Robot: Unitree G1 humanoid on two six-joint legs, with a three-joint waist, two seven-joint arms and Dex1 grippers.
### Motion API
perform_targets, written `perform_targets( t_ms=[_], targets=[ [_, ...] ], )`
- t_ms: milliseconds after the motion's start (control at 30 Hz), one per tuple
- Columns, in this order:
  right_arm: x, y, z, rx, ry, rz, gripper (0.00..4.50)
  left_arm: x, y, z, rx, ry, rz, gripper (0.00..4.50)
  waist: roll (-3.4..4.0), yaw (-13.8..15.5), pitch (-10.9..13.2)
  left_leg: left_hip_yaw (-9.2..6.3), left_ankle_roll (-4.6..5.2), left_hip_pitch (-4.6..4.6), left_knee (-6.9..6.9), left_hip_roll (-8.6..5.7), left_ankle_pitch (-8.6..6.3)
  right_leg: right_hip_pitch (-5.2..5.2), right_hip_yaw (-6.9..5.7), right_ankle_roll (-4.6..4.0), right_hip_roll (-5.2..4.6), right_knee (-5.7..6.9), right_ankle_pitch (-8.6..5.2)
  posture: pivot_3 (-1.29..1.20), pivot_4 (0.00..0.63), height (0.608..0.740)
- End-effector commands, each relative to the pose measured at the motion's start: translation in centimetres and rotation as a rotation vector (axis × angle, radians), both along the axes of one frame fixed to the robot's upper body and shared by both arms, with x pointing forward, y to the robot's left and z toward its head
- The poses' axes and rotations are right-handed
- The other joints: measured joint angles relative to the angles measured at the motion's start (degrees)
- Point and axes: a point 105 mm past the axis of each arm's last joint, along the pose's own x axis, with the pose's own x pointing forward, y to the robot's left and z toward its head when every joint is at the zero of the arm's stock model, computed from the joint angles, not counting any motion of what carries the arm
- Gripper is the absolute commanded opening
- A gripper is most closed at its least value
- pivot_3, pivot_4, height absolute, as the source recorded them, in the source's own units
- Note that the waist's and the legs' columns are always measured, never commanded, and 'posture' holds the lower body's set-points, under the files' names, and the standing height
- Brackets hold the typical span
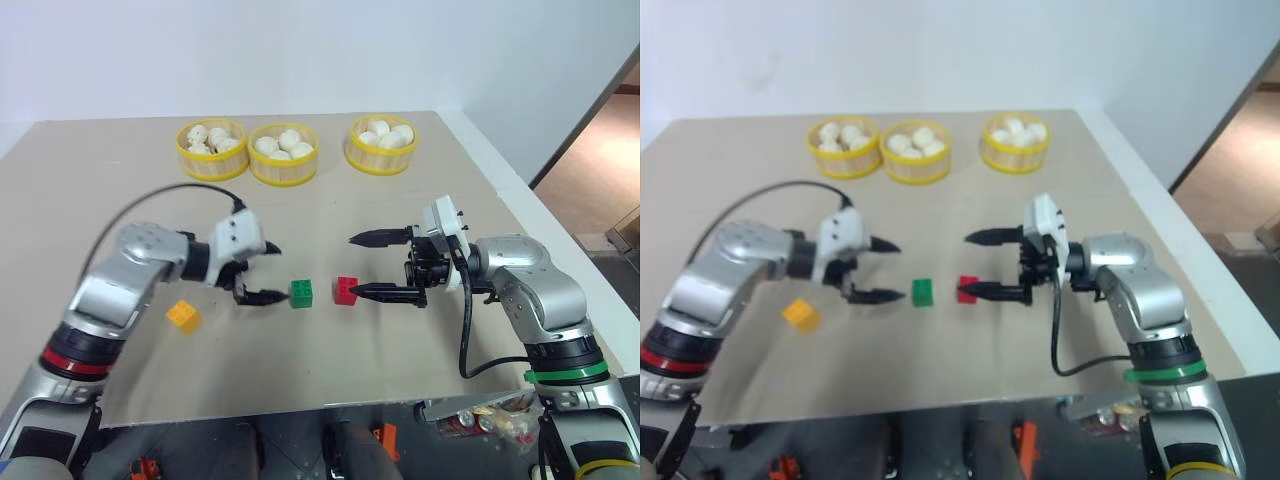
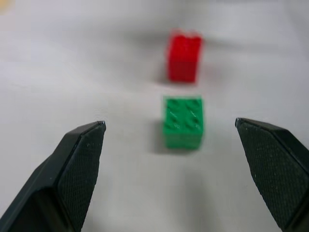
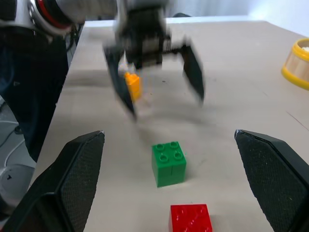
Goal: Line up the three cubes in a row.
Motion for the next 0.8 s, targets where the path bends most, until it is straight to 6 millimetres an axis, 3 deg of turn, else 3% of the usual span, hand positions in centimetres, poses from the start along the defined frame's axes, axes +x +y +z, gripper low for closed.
perform_targets(
  t_ms=[33, 167, 300, 433, 600, 800],
  targets=[
    [-0.2, -0.3, 1.3, -0.002, -0.066, -0.001, 4.50, -0.3, 1.9, 3.8, -0.155, -0.066, 0.166, 4.47, -0.01, -0.03, 0.01, 0.00, 0.00, -0.01, 0.00, 0.00, 0.00, 0.00, 0.00, 0.01, 0.00, 0.00, 0.01, 0.00, 0.150, 0.740],
    [-0.1, -0.6, 1.2, -0.008, -0.064, -0.006, 4.50, -1.3, 3.2, 4.4, -0.279, -0.148, 0.321, 4.47, -0.01, -0.15, 0.01, 0.03, 0.00, 0.04, -0.05, 0.01, 0.00, 0.00, 0.03, 0.18, 0.00, -0.03, 0.08, 0.00, 0.150, 0.740],
    [-0.2, -0.6, 0.7, -0.029, -0.048, 0.012, 4.50, -4.1, 4.4, 3.6, -0.465, -0.192, 0.416, 4.47, -0.02, -0.13, 0.01, 0.05, -0.01, 0.12, -0.09, 0.01, -0.01, 0.08, 0.06, 0.18, -0.03, -0.02, 0.05, 0.00, 0.150, 0.740],
    [-0.1, -0.5, 0.6, -0.038, -0.050, 0.023, 4.50, -6.2, 6.2, 0.5, -0.385, -0.186, 0.485, 4.47, -0.06, -0.11, 0.02, 0.09, -0.02, 0.21, -0.09, 0.03, -0.01, 0.10, 0.09, -0.10, -0.02, -0.02, -0.08, 0.00, 0.150, 0.740],
    [0.2, -0.4, 0.6, -0.051, -0.057, 0.021, 4.50, -6.6, 9.1, -1.9, -0.417, -0.131, 0.660, 4.47, -0.06, 0.05, 0.02, -0.02, -0.01, 0.32, -0.06, -0.04, -0.01, 0.18, 0.04, -0.28, -0.06, -0.03, 0.00, 0.00, 0.150, 0.740],
    [0.0, -0.4, 0.1, -0.075, -0.051, 0.024, 4.50, -6.3, 9.9, -4.2, -0.410, -0.070, 0.703, 4.47, -0.06, 0.04, 0.01, 0.01, -0.02, 0.37, 0.02, -0.10, -0.01, 0.20, 0.08, -0.26, -0.13, -0.05, 0.01, 0.00, 0.150, 0.740]
  ],
)
